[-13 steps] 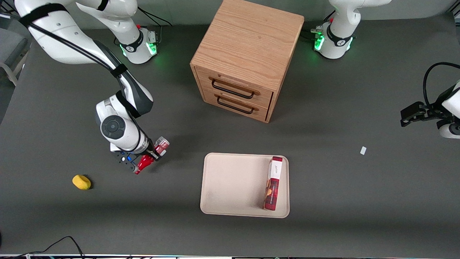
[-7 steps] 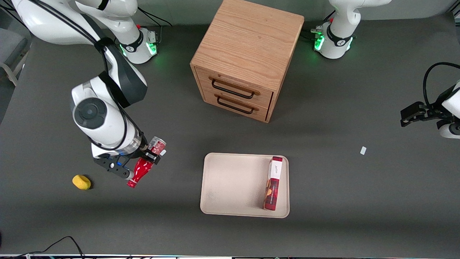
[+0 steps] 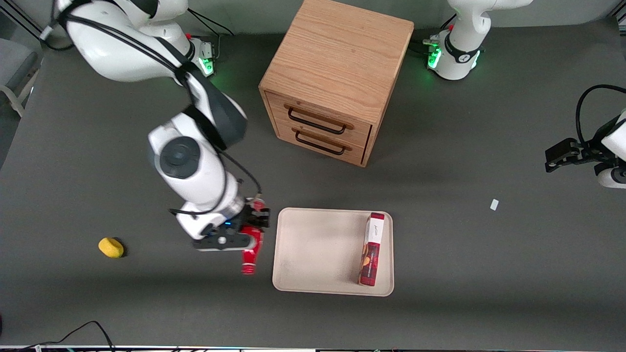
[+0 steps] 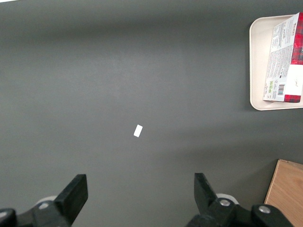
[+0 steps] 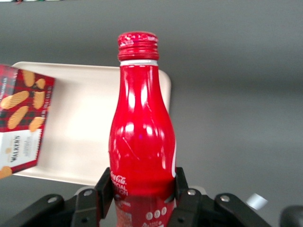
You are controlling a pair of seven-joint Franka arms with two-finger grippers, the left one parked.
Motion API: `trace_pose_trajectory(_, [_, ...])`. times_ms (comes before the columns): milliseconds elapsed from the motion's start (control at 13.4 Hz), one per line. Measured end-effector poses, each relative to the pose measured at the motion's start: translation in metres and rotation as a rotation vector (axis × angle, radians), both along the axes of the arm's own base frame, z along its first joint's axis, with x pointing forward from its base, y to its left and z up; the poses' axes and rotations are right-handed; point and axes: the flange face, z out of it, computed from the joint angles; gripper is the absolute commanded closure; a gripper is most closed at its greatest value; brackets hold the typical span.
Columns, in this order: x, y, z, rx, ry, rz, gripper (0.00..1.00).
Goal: Place coke bottle on tray
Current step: 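Lift the bottle with the right gripper and carry it over the tray, then lower the bottle onto the tray beside the shortbread box and release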
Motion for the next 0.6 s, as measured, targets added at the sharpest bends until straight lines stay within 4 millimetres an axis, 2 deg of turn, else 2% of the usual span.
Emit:
trace_pose_trajectory(74, [0.005,0.009,-0.025,0.016,-0.003,0.004,1.00])
trace_pose_trajectory(298, [0.018,0.011,-0.100,0.025,0.003,-0.006,1.00])
trace_pose_trajectory(447, [0.019,0.013,-0.144,0.017,0.006,-0.015,1.00])
trace_pose_trajectory(596, [0.015,0.018,-0.172,0.021,0.021,-0.033,0.98])
